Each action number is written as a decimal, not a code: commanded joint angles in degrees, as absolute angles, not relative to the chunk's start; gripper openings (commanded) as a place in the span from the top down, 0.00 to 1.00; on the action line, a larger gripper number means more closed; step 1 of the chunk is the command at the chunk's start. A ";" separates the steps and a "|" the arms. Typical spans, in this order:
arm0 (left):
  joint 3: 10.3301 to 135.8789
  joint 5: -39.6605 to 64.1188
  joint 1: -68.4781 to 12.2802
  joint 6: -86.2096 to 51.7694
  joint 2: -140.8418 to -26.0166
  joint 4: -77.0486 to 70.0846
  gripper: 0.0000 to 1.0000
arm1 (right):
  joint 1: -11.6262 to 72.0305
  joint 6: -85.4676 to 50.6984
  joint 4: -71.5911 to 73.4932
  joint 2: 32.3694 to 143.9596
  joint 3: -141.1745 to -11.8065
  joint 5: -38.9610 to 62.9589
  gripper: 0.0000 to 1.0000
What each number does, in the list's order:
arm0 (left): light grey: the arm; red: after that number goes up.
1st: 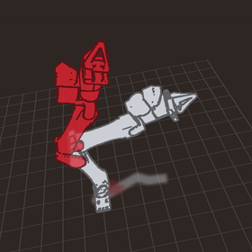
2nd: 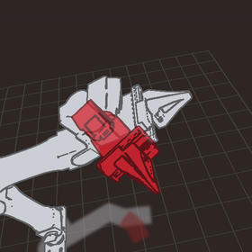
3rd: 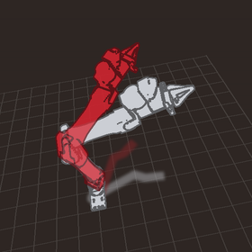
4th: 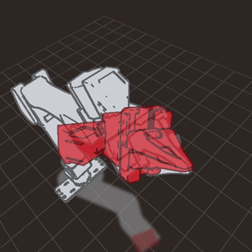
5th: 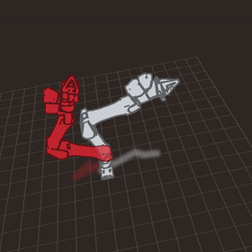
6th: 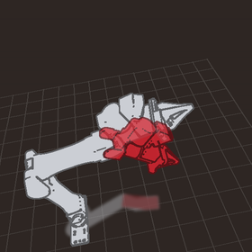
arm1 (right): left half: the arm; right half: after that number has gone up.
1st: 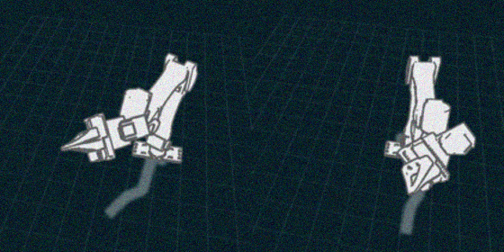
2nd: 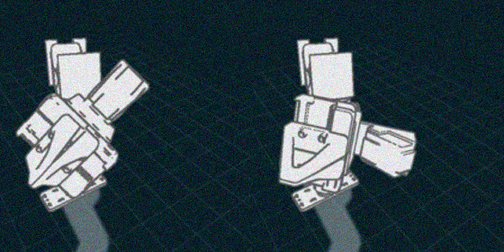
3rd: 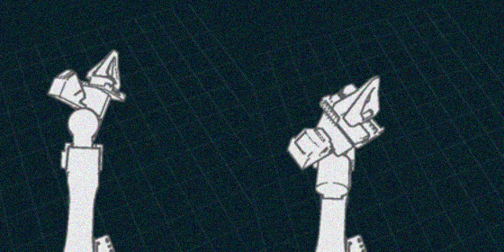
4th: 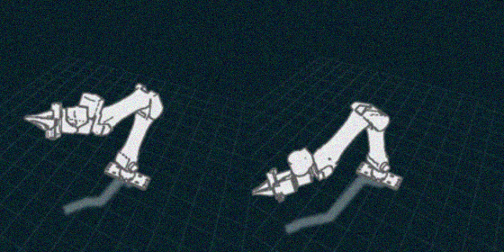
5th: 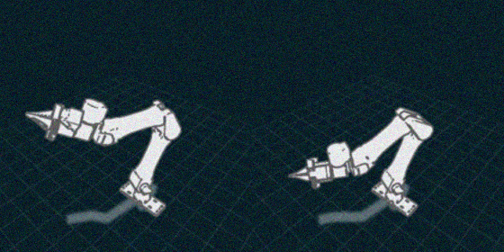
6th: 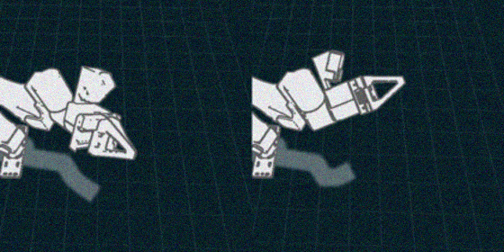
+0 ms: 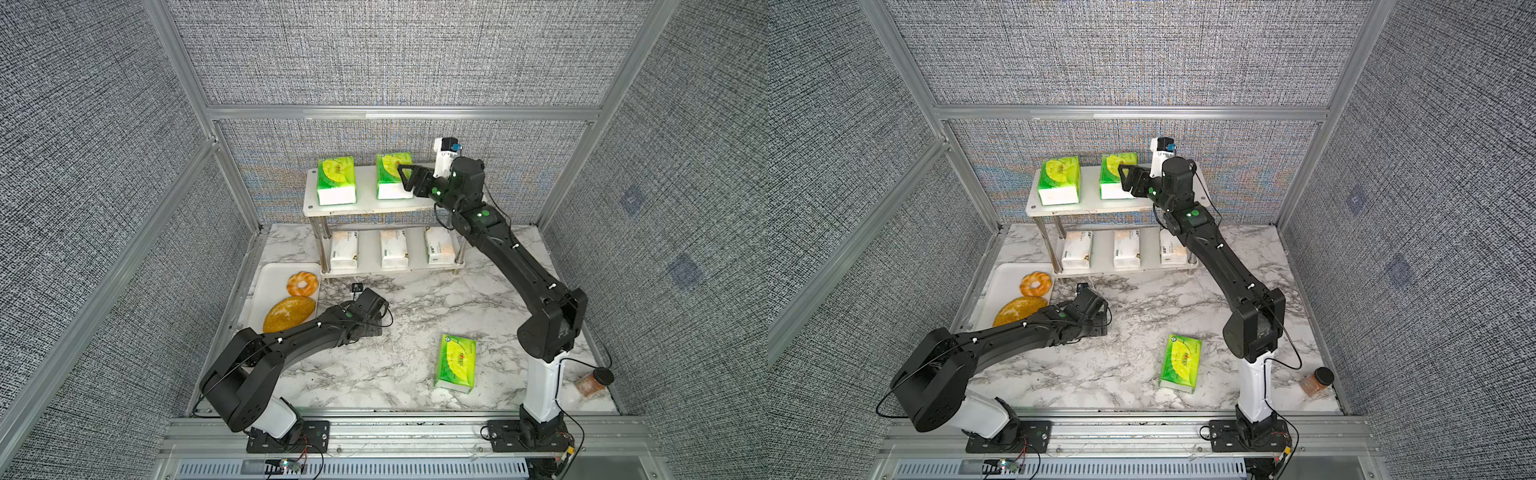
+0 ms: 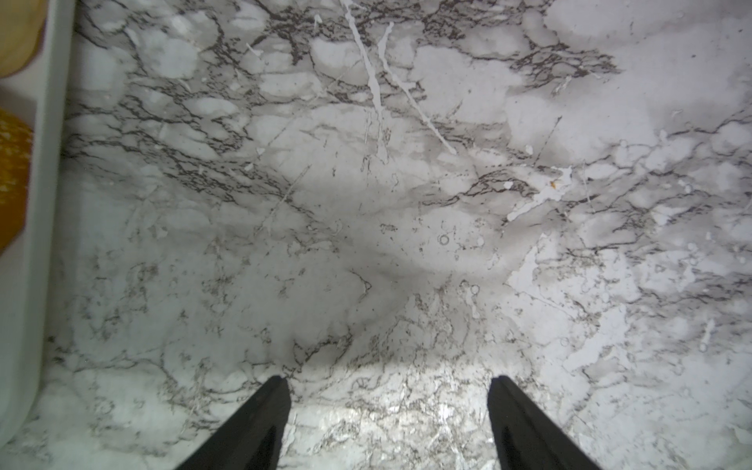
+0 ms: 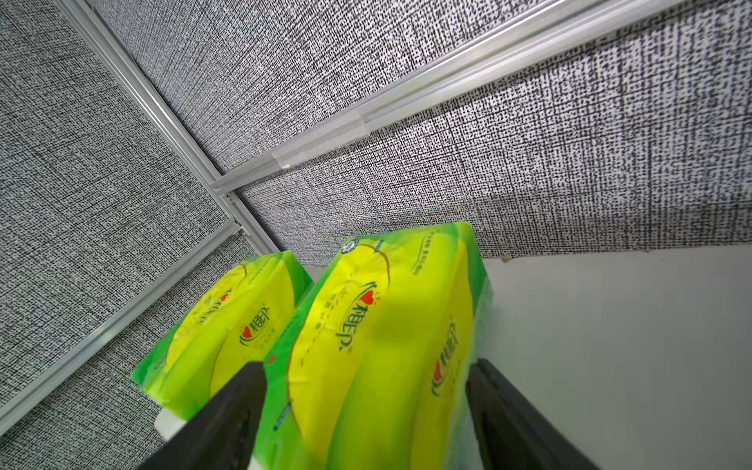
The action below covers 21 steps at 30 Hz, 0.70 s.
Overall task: Place the tissue boxes on the shelf by color
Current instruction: Place a box of tissues on the shelf.
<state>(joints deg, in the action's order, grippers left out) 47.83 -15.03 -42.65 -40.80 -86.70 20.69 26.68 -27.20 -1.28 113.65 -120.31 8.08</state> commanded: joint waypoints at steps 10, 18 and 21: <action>48.90 -15.38 -42.71 -39.85 -87.07 20.74 0.19 | 26.76 -23.20 0.87 98.61 -105.18 9.11 0.15; 51.97 -10.93 -44.24 -36.48 -87.77 20.43 0.18 | 26.83 -17.99 -3.13 79.49 -82.51 9.50 0.14; 53.90 -8.51 -46.68 -35.10 -87.85 20.30 0.18 | 26.85 -17.15 -4.99 72.00 -73.10 8.72 0.14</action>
